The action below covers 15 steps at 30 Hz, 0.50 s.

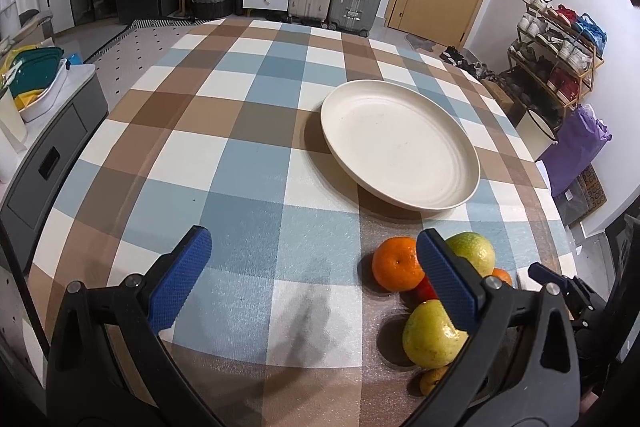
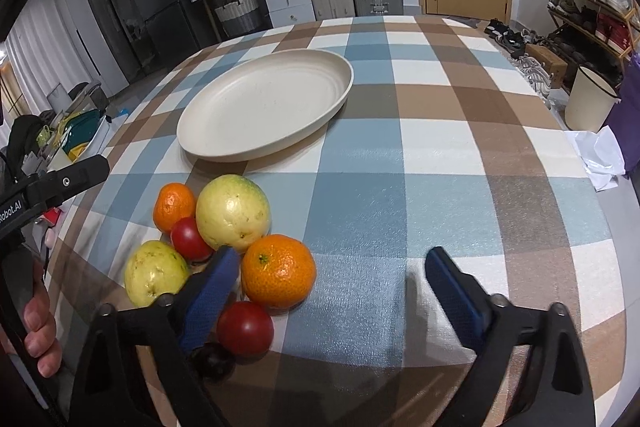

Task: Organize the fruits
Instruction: 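Lower the right gripper around an orange and close it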

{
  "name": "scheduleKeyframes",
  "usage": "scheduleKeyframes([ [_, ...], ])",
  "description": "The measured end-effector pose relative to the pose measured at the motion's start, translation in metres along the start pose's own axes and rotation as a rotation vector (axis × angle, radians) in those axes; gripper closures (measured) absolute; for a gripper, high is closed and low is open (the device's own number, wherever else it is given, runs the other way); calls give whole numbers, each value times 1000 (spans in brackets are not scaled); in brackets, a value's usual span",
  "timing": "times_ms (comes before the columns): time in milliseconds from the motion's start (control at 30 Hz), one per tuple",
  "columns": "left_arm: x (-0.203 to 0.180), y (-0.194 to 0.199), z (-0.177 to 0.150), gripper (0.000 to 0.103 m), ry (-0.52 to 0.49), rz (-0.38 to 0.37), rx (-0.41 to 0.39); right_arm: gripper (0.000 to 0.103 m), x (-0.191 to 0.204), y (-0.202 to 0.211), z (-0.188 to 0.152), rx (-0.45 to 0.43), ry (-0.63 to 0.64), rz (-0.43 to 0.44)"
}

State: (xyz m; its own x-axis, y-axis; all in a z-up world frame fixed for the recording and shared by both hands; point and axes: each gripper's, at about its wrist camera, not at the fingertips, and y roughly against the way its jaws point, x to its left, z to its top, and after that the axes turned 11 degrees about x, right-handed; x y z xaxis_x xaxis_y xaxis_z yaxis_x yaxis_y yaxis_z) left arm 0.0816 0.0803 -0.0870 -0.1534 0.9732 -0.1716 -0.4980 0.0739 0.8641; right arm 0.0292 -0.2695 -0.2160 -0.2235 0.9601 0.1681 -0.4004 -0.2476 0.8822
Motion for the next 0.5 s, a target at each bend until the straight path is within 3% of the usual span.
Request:
scheduleKeyframes([
  [300,2,0,-2,1,6,-5,7,21,4,-2,0,8,12,37],
  [500,2,0,-3,1,6,-3,5,36,9,-5,-2,35,27,85],
])
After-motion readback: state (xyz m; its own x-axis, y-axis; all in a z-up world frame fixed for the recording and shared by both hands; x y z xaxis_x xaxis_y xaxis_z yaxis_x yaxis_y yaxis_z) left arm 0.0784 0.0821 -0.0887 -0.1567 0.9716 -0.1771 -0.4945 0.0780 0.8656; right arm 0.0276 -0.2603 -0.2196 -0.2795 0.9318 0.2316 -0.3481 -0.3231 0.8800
